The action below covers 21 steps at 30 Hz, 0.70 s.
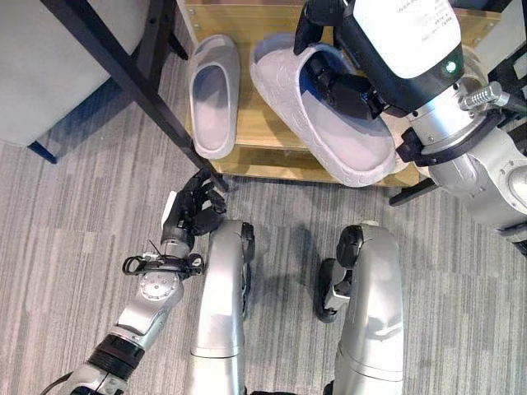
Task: Arrange the slippers neatly on the shoe rack.
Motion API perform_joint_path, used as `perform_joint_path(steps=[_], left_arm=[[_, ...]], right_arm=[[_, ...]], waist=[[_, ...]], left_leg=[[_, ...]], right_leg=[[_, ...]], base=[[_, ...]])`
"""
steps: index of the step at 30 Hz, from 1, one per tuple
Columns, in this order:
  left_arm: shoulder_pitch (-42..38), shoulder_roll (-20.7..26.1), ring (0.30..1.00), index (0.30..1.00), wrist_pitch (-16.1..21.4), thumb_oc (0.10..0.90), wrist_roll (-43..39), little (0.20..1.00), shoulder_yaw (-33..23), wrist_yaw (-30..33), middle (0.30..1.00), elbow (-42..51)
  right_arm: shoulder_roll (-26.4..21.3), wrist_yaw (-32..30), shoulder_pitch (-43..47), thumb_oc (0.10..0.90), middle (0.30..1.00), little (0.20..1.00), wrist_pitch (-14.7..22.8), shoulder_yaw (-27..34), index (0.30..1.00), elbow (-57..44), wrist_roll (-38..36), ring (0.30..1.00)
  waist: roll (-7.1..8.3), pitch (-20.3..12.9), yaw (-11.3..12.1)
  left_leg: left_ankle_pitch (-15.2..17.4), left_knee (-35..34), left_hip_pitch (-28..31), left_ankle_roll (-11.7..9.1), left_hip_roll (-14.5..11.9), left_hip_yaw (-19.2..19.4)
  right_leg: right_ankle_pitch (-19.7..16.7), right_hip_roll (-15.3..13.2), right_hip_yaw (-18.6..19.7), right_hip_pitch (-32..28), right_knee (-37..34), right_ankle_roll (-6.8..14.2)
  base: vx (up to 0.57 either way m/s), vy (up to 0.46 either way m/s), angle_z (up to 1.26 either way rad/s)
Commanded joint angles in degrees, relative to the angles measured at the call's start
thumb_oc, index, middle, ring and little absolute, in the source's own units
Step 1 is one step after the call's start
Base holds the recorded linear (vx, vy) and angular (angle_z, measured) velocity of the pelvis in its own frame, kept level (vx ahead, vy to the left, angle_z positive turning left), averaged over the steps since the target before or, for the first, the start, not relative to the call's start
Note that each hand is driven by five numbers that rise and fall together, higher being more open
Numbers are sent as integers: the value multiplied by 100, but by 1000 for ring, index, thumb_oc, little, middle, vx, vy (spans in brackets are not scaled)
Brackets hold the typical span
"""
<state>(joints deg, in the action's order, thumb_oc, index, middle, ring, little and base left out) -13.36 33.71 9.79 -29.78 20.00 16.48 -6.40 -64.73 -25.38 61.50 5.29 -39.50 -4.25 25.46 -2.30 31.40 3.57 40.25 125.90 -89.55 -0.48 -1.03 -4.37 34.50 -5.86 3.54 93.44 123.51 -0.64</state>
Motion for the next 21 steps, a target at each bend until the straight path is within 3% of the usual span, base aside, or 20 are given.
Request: perform_joint_path(steps=[1, 6, 10, 21], left_arm=[[222, -187, 900, 900, 314, 800, 68, 900, 543, -191, 900, 520], [213, -159, 900, 900, 420, 800, -115, 900, 569, -129, 900, 705], [266, -196, 900, 900, 450, 800, -110, 900, 616, -60, 900, 734], [374, -423, 900, 900, 472, 800, -140, 900, 660, -46, 900, 662]], right_arm=[[39, -450, 816, 400, 300, 300, -55, 667, 300, -350, -160, 300], [209, -518, 914, 400, 300, 300, -251, 482, 300, 137, -128, 300], [394, -528, 987, 400, 300, 300, -357, 339, 300, 392, -54, 300], [966, -499, 550, 400, 300, 300, -489, 345, 300, 1065, 97, 300]], waist=[[117, -160, 397], [169, -160, 581], [124, -160, 656], [89, -160, 651]], left_leg=[[572, -194, -40, 394, 228, 17], [735, 40, -40, 379, 128, -23], [806, 139, -40, 391, 88, -86], [848, 172, -40, 394, 131, -33]], right_leg=[[852, -173, -128, -348, 473, -551], [807, -315, -273, -348, 536, -484], [803, -314, -355, -348, 529, -463], [842, -305, -309, -348, 565, -494]], base=[[-10, 78, -10], [-15, 34, -14], [-28, 52, -10], [1, 21, -3]])
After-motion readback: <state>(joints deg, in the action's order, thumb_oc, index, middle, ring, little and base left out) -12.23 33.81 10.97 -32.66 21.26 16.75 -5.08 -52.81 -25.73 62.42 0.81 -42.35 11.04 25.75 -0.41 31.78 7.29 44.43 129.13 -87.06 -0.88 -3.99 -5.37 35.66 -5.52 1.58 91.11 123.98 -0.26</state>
